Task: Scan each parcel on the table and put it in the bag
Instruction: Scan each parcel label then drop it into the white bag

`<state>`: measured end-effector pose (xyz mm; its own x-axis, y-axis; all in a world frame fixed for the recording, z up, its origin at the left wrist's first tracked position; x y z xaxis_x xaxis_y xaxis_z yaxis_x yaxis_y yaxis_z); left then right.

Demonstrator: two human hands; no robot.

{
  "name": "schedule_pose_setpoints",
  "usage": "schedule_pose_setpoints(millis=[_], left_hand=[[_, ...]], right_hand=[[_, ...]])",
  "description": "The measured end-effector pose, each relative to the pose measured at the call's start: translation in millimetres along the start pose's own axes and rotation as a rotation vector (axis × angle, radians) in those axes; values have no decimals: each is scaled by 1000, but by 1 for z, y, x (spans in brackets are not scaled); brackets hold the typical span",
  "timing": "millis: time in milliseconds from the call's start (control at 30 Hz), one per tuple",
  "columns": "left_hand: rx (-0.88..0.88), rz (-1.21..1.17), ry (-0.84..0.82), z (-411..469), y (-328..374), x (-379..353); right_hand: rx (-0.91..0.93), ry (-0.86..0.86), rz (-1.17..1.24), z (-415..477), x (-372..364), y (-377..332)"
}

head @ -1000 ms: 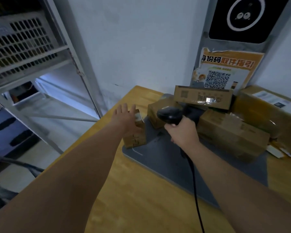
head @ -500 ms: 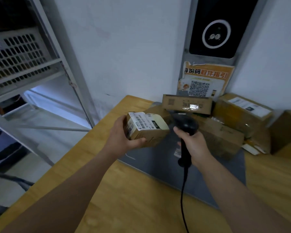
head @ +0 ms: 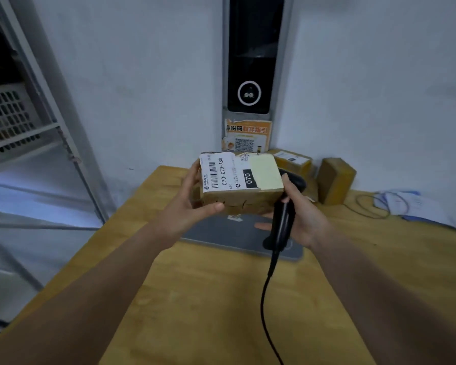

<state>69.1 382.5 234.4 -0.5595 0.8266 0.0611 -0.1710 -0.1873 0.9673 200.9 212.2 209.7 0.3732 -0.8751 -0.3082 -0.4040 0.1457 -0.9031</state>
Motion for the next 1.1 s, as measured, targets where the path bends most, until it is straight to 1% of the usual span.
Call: schedule_pose_setpoints(millis=[100,267,333,433,500,600,667,733,767,867,900,967,1100], left_hand=[[63,-49,-59,-24,8,-15],[240,-126,-73,-57,6,-46],[304,-154,-2,-64,4,-61],[342,-270,238,-64,-7,-69],[300,-183,287,-62,-14,-70],[209,101,185,-57,-18,-71],[182,159,106,-54,-17,-76],[146,125,52,-55,-10,-89],[124,108,67,-56,-7,-95],[150,7,261,-57,-9,-102],[175,-21,291,-58,-12,-105],[222,-32,259,-60,-20,-109],[291,13,100,-65,-27,-111]], right_hand=[[67,72,57,-37,14,-4],[149,192,72,-73,42,9],[153,229,94,-81,51,16],[140,219,111,-90,61,27],[170,230,52,-94,72,29],[219,286,11,-97,90,21],[217,269,-25,-98,95,16],[200,207,-65,-99,92,17],[194,193,-67,-100,90,19],[194,246,-7,-97,85,28],[194,265,12,-96,84,31],[193,288,27,-92,83,36],[186,273,2,-87,87,39]])
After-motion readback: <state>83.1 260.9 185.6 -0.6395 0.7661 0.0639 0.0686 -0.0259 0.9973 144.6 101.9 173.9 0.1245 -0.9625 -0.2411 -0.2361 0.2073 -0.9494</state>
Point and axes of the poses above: each hand's wrist, its own z-axis towards the middle knuckle, its own x-axis out of the back of the hand, y = z × x, the point moved 6 cm from there along z, towards the middle knuckle, and after that the axes turned 15 degrees about y, right-handed, at the moved point
